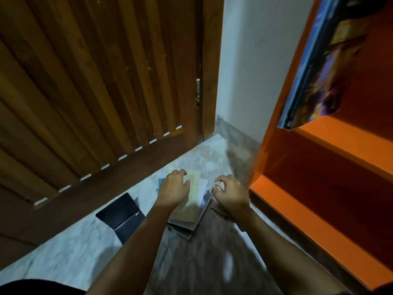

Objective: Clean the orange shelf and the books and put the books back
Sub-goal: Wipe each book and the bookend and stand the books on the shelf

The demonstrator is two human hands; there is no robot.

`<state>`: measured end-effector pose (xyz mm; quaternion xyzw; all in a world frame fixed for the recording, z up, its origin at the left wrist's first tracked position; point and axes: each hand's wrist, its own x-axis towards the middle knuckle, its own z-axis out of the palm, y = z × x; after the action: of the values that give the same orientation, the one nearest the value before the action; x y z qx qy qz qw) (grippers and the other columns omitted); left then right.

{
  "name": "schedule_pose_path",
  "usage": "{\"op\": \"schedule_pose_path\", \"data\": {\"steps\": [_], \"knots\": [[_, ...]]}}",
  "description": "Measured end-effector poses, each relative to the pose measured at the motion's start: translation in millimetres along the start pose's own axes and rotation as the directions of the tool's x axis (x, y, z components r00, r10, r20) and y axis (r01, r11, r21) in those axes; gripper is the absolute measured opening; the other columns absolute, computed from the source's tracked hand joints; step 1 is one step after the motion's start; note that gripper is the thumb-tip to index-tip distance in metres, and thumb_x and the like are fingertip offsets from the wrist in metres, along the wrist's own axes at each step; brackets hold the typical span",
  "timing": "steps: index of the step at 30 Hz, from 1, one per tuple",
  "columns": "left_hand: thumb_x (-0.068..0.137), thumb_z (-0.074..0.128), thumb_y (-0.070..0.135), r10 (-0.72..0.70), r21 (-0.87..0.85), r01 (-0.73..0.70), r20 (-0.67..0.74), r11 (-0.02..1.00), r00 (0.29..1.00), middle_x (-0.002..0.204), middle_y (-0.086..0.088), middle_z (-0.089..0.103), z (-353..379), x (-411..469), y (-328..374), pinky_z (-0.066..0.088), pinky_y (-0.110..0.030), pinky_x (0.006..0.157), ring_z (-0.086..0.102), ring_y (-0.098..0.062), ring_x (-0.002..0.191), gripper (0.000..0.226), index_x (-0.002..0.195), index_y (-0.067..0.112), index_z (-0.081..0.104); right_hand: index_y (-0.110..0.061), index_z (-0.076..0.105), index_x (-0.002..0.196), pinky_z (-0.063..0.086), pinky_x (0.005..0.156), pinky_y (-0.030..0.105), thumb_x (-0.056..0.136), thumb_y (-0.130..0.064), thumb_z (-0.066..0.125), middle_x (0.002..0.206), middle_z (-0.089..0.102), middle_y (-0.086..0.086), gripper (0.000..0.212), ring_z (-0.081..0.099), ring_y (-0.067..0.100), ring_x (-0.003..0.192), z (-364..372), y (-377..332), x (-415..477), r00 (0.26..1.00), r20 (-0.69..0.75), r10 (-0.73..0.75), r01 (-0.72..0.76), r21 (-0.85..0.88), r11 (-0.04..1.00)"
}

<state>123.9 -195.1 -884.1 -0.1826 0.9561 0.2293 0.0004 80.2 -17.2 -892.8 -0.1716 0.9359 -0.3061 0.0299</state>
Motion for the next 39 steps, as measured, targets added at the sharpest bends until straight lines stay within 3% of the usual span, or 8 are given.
{"op": "schedule_pose_path", "data": {"steps": [3,8,14,19,23,30,36,39], "knots": [[0.088,0.039,0.043,-0.108,-0.022,0.110,0.061,0.994,0.992,0.127,-0.010,0.057,32.0,7.4,-36.1,0.042,-0.035,0.094,0.054,-0.028,0.115,0.049,0.124,0.012,0.054,-0.015,0.064,0.074,0.041,0.055,0.026,0.074,-0.017,0.069,0.075,0.059,0.003,0.006,0.058,0.024,0.068,53.5,16.3,9.8,0.981,0.190,0.042,-0.038,-0.028,0.999],[0.095,0.048,0.034,-0.242,0.028,0.241,0.199,0.970,0.950,0.130,-0.010,0.051,78.6,25.1,-82.5,0.043,-0.039,0.095,0.051,-0.026,0.118,0.041,0.130,0.014,0.046,-0.015,0.059,0.113,0.037,0.066,0.015,0.091,-0.024,0.051,0.112,0.060,0.005,0.025,0.058,0.025,0.104,113.5,38.7,24.0,0.898,0.381,0.221,-0.228,-0.026,0.973],[0.093,0.051,0.034,-0.366,-0.001,0.375,0.213,0.927,0.906,0.124,-0.011,0.045,117.1,39.9,-120.8,0.045,-0.040,0.090,0.048,-0.026,0.112,0.045,0.130,0.013,0.037,-0.022,0.058,0.115,0.042,0.079,0.027,0.089,-0.030,0.052,0.118,0.063,0.003,0.028,0.059,0.022,0.105,157.4,54.9,39.7,0.831,0.436,0.345,-0.392,0.020,0.920],[0.091,0.055,0.032,-0.409,-0.267,0.482,0.287,0.834,0.867,0.134,-0.012,0.041,134.2,54.3,-132.1,0.049,-0.040,0.088,0.051,-0.028,0.115,0.063,0.143,0.023,0.020,-0.025,0.054,0.127,0.048,0.087,0.031,0.090,-0.028,0.052,0.123,0.062,0.005,0.038,0.060,0.022,0.106,172.2,67.4,44.7,0.811,0.459,0.363,-0.473,0.149,0.868],[0.090,0.061,0.030,-0.372,-0.419,0.462,0.282,0.781,0.884,0.143,-0.010,0.039,135.7,55.7,-135.7,0.046,-0.044,0.096,0.049,-0.028,0.123,0.073,0.146,0.018,0.016,-0.025,0.054,0.130,0.048,0.092,0.029,0.091,-0.027,0.053,0.125,0.060,0.007,0.039,0.059,0.021,0.110,176.6,75.7,41.9,0.798,0.487,0.355,-0.503,0.213,0.838],[0.074,0.061,0.053,-0.405,-0.571,0.502,0.299,0.649,0.864,0.132,-0.003,0.053,132.5,50.8,-146.3,0.053,-0.048,0.089,0.061,-0.021,0.104,0.078,0.141,0.026,0.030,-0.035,0.056,0.127,0.051,0.087,0.033,0.090,-0.040,0.048,0.113,0.067,0.001,0.038,0.062,0.015,0.100,185.3,68.7,36.3,0.818,0.519,0.250,-0.435,0.272,0.858],[0.090,0.061,0.032,-0.415,-0.647,0.437,0.198,0.624,0.888,0.128,-0.003,0.054,128.2,52.6,-137.1,0.053,-0.042,0.087,0.060,-0.020,0.101,0.056,0.138,0.024,0.034,-0.046,0.041,0.135,0.051,0.091,0.035,0.085,-0.053,0.048,0.117,0.063,0.002,0.051,0.061,0.016,0.104,193.8,75.6,30.5,0.819,0.533,0.211,-0.403,0.275,0.873],[0.090,0.060,0.036,-0.353,-0.657,0.373,0.170,0.656,0.920,0.123,0.004,0.049,120.3,64.0,-138.0,0.054,-0.040,0.083,0.057,-0.012,0.092,0.056,0.139,0.025,0.034,-0.049,0.041,0.134,0.051,0.092,0.037,0.080,-0.058,0.044,0.116,0.064,0.000,0.055,0.061,0.015,0.104,191.5,77.1,31.8,0.822,0.534,0.196,-0.394,0.287,0.873]]}}
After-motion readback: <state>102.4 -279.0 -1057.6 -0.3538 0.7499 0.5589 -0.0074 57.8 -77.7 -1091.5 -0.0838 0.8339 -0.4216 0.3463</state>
